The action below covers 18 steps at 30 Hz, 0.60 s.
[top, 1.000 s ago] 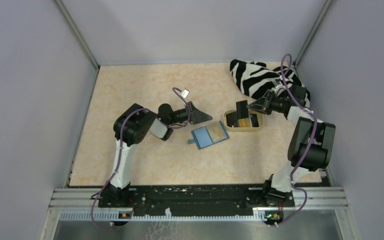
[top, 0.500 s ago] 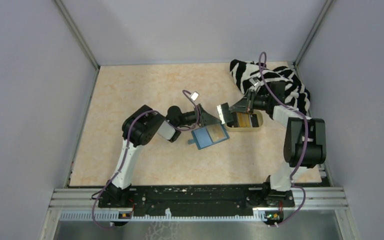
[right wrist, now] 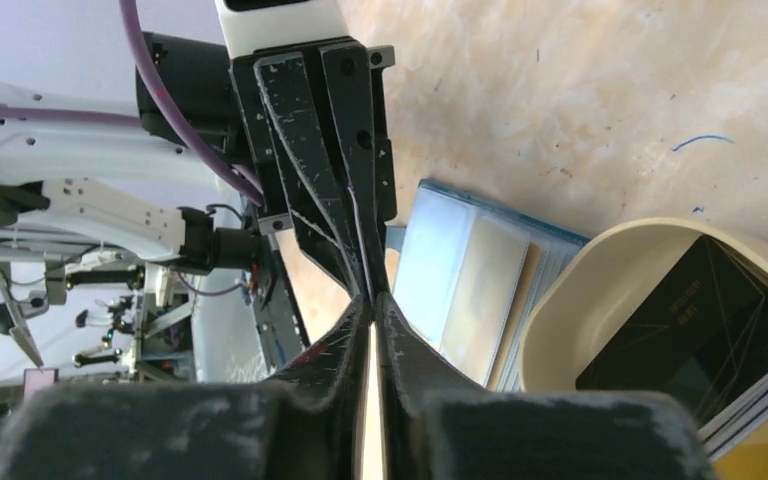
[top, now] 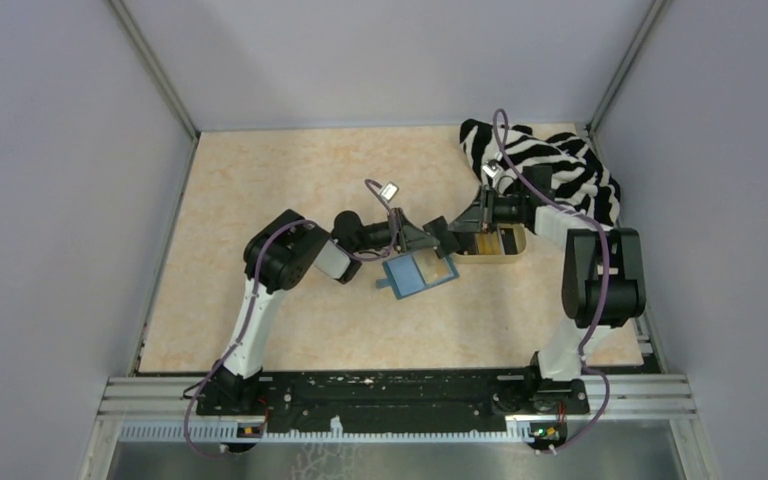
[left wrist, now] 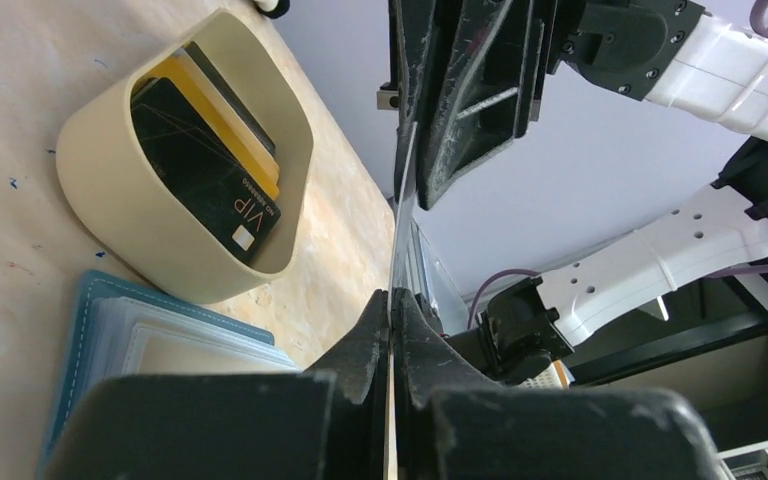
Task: Put the credit cards into the card holder
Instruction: Pick up the credit card from the storage box.
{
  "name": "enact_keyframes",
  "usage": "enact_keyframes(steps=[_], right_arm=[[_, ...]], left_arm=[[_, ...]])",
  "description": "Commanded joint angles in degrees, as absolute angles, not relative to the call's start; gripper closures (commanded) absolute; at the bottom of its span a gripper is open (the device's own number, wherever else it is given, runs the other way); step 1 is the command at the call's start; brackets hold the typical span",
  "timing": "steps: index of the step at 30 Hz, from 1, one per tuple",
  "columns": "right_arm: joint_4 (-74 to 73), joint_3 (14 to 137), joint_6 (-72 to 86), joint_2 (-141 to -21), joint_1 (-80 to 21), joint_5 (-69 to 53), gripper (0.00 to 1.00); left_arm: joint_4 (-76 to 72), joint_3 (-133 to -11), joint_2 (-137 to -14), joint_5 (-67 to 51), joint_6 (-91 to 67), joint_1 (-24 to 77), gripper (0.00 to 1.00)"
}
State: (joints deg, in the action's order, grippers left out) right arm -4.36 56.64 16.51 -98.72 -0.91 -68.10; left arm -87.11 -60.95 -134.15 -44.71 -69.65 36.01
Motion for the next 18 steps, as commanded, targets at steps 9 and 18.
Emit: enact_keyframes(steps=[9, 18], right_arm=[[-19.33, 61.05, -10.94, -90.86, -3.67, -68.98, 0.33], [-21.35, 58.5, -22.43, -88.89, -10.65, -68.23, 0.28]], left_arm=[[-102.71, -50.24, -124.63, -43.42, -60.28, 34.02, 1.0], [-102.69, -45.62, -117.96, -43.79, -57.22, 34.03, 1.0]])
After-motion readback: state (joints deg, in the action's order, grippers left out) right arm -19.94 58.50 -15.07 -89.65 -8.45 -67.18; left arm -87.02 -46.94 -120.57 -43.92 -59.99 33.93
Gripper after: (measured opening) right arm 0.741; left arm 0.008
